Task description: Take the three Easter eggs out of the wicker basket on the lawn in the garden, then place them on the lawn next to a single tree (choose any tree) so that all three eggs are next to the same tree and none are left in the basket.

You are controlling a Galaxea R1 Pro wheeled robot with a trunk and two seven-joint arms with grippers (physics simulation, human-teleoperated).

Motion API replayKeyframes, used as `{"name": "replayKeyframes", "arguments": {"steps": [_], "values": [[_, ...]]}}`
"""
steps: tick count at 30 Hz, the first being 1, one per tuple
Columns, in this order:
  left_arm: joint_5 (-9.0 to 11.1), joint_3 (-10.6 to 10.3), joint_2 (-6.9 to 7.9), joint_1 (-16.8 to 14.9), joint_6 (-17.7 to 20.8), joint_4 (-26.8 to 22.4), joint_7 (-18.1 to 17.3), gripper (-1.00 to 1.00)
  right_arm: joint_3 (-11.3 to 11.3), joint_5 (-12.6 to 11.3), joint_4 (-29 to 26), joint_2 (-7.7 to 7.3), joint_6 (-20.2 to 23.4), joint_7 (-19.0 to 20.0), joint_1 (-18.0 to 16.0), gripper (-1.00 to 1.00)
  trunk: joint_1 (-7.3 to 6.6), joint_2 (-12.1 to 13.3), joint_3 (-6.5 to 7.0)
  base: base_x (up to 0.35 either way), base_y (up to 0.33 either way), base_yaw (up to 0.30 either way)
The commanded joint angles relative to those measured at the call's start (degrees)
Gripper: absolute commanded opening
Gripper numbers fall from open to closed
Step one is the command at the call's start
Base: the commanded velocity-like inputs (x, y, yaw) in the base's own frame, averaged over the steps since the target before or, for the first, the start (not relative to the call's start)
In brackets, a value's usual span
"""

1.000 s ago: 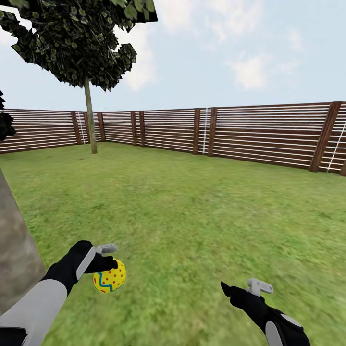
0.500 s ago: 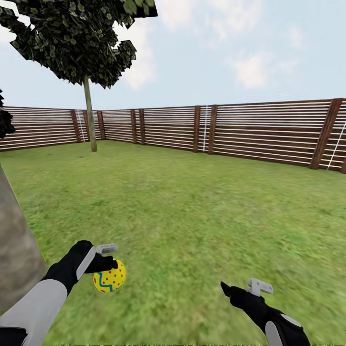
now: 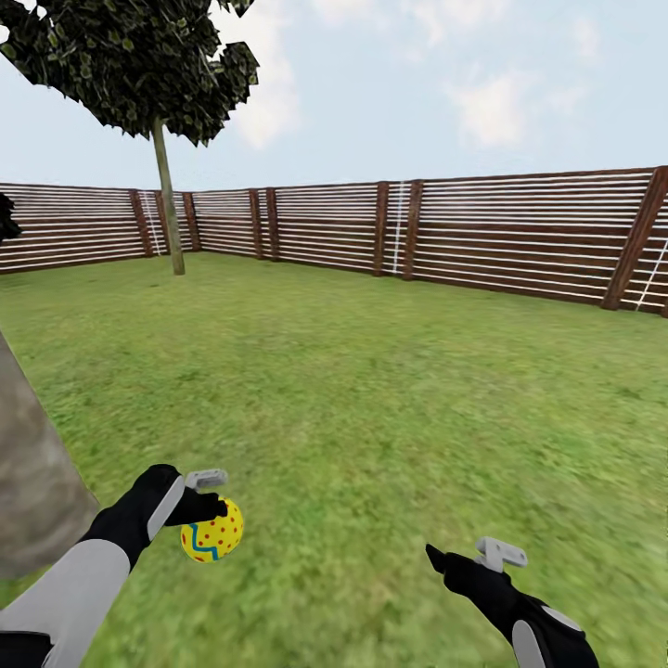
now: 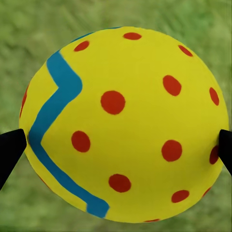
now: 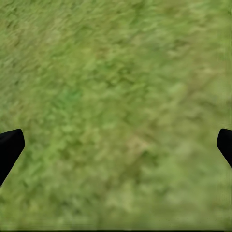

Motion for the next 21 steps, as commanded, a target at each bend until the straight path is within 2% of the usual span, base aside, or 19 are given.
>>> {"name": "replayKeyframes", "arguments": {"steps": [1, 11, 21], "values": [[0.15, -0.3, 0.08, -0.05, 0.15, -0.05, -0.05, -1.0, -0.17, 0.1, -0.05, 0.09, 0.33, 0.39, -0.04, 1.0, 0.01, -0.04, -0.29, 0.0, 0.0, 0.0], [0.12, -0.3, 0.08, -0.03, -3.03, -0.05, 0.01, -1.0, -0.17, 0.1, -0.03, 0.07, 0.32, 0.42, -0.05, 1.0, 0.27, -0.18, -2.5, 0.0, 0.0, 0.0], [0.12, -0.3, 0.08, -0.03, -3.43, -0.05, 0.03, -1.0, -0.17, 0.1, -0.03, 0.07, 0.32, 0.39, -0.04, 1.0, 0.53, -0.31, -4.72, 0.0, 0.0, 0.0]]}}
